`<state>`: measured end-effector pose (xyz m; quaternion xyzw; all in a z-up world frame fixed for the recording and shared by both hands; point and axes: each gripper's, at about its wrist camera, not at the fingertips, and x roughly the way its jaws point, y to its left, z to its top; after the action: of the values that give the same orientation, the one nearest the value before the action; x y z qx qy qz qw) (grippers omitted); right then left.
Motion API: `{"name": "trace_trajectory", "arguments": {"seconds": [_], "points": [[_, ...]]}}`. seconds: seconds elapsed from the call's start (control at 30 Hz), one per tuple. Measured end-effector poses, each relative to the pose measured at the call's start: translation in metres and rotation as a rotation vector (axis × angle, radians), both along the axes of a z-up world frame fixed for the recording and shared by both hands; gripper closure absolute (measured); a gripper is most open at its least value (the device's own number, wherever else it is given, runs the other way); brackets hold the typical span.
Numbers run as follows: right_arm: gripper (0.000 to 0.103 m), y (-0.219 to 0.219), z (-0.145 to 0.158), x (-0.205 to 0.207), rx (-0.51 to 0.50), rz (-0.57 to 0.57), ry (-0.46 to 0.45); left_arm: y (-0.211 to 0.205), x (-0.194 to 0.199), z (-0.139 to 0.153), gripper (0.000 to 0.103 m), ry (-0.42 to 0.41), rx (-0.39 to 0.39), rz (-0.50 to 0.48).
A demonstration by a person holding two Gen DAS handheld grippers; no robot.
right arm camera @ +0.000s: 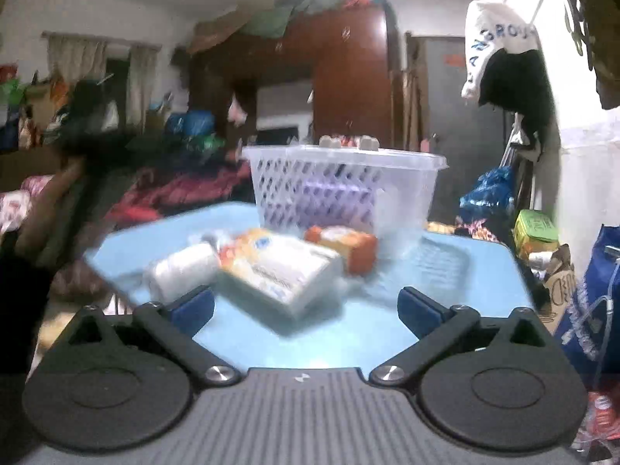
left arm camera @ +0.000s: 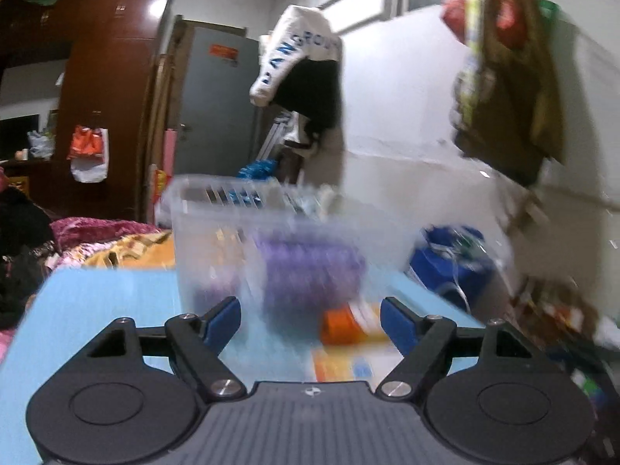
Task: Organize objects
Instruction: 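Move both tools back over the table toward the medicine box, then close the left tool on the white roll while the right tool closes on the orange-capped bottle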
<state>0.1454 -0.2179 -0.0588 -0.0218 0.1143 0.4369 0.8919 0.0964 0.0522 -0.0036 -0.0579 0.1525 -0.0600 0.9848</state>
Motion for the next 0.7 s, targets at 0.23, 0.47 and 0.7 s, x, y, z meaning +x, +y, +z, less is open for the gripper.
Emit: {"name": "trace_trajectory", "arguments": {"seconds": [0.23, 0.47, 0.7], "points": [[0.004, 0.024, -0.012, 0.007, 0.041, -0.103, 0.001, -0.020, -0.079, -0.038, 0.021, -0.067, 0.041, 0.037], [0.009, 0.015, -0.010, -0.003, 0.065, -0.106, -0.012, -0.047, -0.065, -0.055, 0.021, -0.027, 0.103, 0.053], [0.009, 0.012, -0.011, -0.005, 0.062, -0.108, -0.008, -0.063, -0.053, -0.069, 0.033, -0.032, 0.150, 0.108]]}}
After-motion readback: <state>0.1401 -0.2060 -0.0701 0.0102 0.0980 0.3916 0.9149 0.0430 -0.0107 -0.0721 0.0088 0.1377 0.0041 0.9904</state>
